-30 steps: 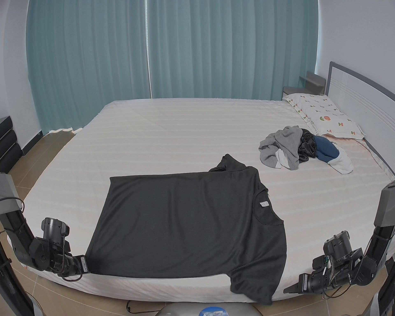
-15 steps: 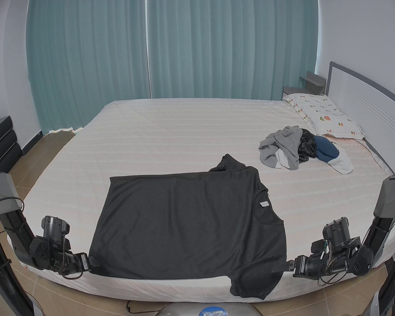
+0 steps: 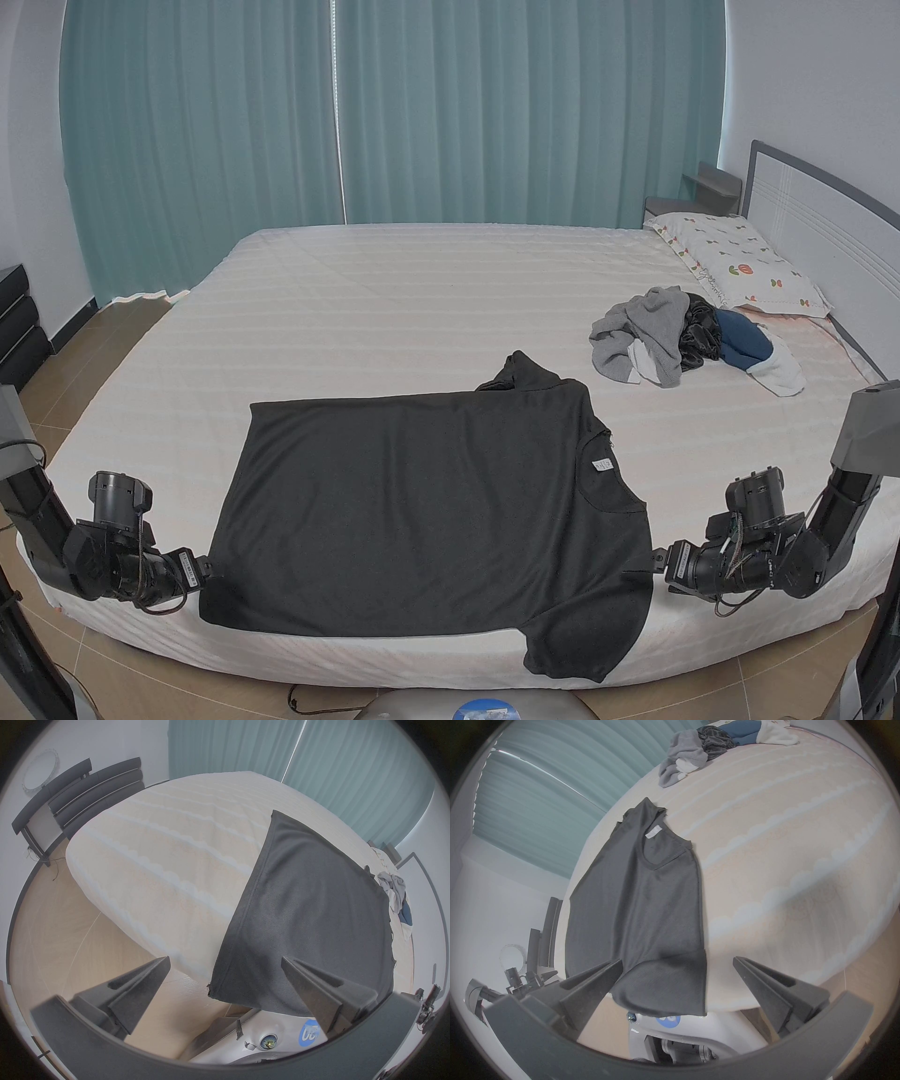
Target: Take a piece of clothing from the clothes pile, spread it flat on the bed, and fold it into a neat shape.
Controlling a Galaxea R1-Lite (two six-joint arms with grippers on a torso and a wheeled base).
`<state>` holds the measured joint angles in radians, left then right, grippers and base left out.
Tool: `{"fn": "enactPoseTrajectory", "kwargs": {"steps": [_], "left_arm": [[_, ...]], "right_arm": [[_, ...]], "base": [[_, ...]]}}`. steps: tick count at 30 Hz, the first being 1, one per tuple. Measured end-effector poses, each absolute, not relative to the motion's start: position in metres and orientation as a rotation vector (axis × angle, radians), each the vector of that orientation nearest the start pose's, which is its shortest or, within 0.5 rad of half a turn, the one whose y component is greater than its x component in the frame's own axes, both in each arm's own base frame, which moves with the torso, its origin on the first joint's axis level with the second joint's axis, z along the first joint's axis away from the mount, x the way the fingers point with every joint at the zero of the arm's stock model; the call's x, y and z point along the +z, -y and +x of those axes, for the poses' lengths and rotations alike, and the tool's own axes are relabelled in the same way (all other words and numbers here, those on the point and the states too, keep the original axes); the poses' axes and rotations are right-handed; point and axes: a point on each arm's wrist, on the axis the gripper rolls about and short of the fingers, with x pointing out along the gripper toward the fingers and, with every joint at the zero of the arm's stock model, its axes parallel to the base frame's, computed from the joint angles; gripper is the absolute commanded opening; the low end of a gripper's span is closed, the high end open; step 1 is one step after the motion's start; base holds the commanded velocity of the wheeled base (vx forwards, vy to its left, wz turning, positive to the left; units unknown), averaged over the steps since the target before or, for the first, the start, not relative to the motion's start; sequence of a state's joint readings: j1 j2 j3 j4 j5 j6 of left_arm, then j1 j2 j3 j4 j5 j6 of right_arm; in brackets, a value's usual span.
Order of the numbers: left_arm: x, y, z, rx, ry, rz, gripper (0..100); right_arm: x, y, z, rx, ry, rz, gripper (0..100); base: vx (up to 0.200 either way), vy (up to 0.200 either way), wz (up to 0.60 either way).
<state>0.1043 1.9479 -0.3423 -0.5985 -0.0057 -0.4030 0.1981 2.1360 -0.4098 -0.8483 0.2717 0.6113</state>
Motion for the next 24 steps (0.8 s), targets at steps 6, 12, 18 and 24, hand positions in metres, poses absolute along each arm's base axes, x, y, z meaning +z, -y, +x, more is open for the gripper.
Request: {"fn": "enactPoseTrajectory", "kwargs": {"steps": [6,12,18,24], "left_arm": [[0.016,-0.025,0.234,0.271,-0.975,-0.442,100],[0.016,-0.026,0.235,0.271,-0.975,-0.444,100],[0.015,-0.026,0.234,0.272,-0.981,-0.443,100],[0.015,-0.025,0.233,0.271,-0.984,-0.441,100]], "right_arm": [[-0.017,-0.062,0.274,0.164,-0.991,0.584,0],[-0.022,-0.065,0.277,0.189,-0.957,0.563,0],[-0.028,-0.059,0.268,0.183,-0.986,0.528,0],[-0.027,-0.051,0.258,0.164,-1.000,0.517,0]], "base": [[0.000,0.000,0.00],[0.000,0.000,0.00],[0.000,0.000,0.00],[0.000,0.000,0.00]]}}
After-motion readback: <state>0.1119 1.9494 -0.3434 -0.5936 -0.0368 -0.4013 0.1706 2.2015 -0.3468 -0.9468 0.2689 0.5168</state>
